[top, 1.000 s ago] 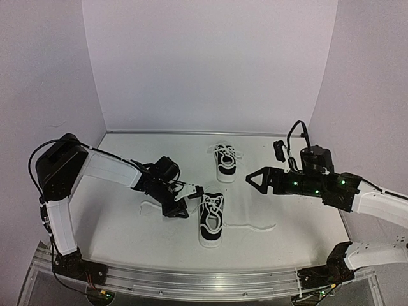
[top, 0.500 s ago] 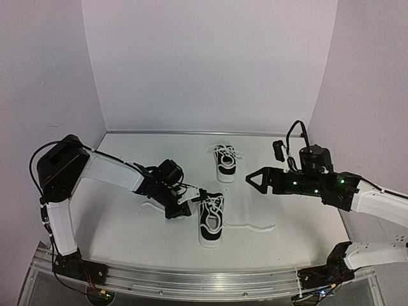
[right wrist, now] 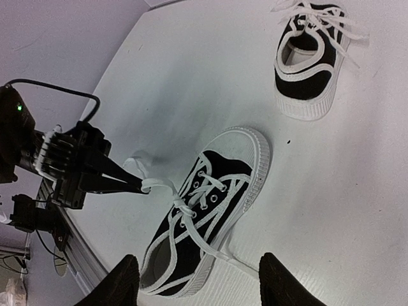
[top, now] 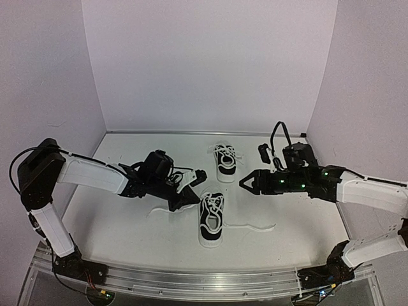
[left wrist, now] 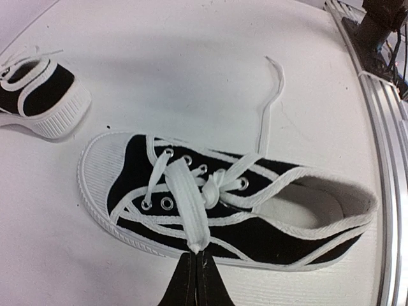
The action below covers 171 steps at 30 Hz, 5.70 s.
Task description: Tie the shoes
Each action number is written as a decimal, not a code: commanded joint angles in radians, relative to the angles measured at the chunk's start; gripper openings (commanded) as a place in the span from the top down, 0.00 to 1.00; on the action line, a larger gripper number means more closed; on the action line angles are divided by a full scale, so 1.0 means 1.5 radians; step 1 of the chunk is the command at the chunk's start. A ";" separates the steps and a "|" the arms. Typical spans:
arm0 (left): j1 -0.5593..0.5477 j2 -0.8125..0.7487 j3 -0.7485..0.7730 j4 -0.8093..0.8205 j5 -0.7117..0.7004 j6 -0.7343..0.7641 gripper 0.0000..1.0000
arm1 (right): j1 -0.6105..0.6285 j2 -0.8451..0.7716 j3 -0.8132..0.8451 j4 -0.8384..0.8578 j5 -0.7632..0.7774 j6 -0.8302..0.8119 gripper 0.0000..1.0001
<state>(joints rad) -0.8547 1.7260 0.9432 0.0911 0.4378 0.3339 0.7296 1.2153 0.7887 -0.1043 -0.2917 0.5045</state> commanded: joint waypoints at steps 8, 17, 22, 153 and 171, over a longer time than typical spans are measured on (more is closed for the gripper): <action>-0.004 -0.013 -0.012 0.138 0.039 -0.066 1.00 | 0.001 0.117 0.037 0.143 -0.117 0.028 0.44; -0.011 0.000 -0.002 0.172 0.049 -0.074 1.00 | 0.005 0.190 0.061 0.215 -0.174 0.047 0.43; -0.016 0.004 0.002 0.175 0.044 -0.072 1.00 | 0.010 0.224 0.077 0.241 -0.199 0.055 0.47; -0.034 0.097 0.065 0.223 0.065 -0.059 1.00 | 0.022 0.137 -0.119 -0.080 0.148 0.291 0.45; -0.034 0.092 0.061 0.227 0.062 -0.055 1.00 | 0.025 0.218 -0.077 -0.083 0.168 0.239 0.78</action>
<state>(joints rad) -0.9035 1.8915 1.0389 0.3794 0.5282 0.2531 0.7628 1.5752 0.7062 -0.1784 -0.0879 0.8795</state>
